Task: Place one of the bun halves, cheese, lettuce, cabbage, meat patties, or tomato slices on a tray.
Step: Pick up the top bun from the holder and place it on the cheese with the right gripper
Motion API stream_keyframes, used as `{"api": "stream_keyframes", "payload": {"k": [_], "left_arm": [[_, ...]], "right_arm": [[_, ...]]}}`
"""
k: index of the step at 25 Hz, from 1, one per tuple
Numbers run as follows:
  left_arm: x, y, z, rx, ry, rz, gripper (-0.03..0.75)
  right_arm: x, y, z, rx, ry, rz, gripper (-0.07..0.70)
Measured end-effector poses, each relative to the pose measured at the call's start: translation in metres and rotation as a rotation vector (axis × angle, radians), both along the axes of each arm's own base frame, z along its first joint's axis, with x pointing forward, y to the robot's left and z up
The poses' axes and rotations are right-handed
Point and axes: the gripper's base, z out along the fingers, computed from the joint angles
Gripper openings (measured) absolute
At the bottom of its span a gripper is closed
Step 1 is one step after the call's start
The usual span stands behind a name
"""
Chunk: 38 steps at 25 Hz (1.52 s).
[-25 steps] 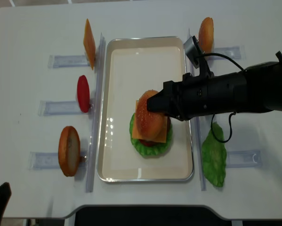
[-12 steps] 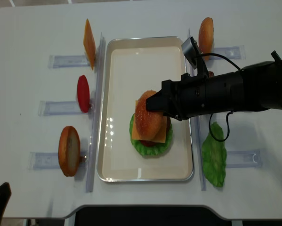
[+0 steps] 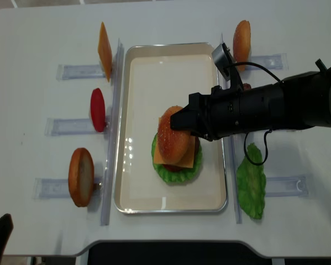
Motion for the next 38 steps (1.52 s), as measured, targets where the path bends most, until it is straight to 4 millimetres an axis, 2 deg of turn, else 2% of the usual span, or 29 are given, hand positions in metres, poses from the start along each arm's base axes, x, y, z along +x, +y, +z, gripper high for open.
{"api": "stream_keyframes", "payload": {"k": [6,14,20,27,38], "left_arm": [[0.0,0.0,0.0,0.0,0.0,0.0,0.516],[0.0,0.0,0.0,0.0,0.0,0.0,0.516],[0.0,0.0,0.0,0.0,0.0,0.0,0.516],[0.0,0.0,0.0,-0.002,0.0,-0.001,0.516],[0.0,0.0,0.0,-0.002,0.0,-0.001,0.516]], "right_arm": [[0.0,0.0,-0.001,-0.012,-0.005,0.005,0.22],[0.003,-0.004,-0.009,-0.102,-0.021,-0.019,0.33],[0.004,-0.005,-0.011,-0.131,-0.03,-0.024,0.362],[0.004,-0.006,-0.012,-0.142,-0.032,-0.028,0.509],[0.004,-0.012,-0.009,-0.245,-0.049,-0.038,0.531]]}}
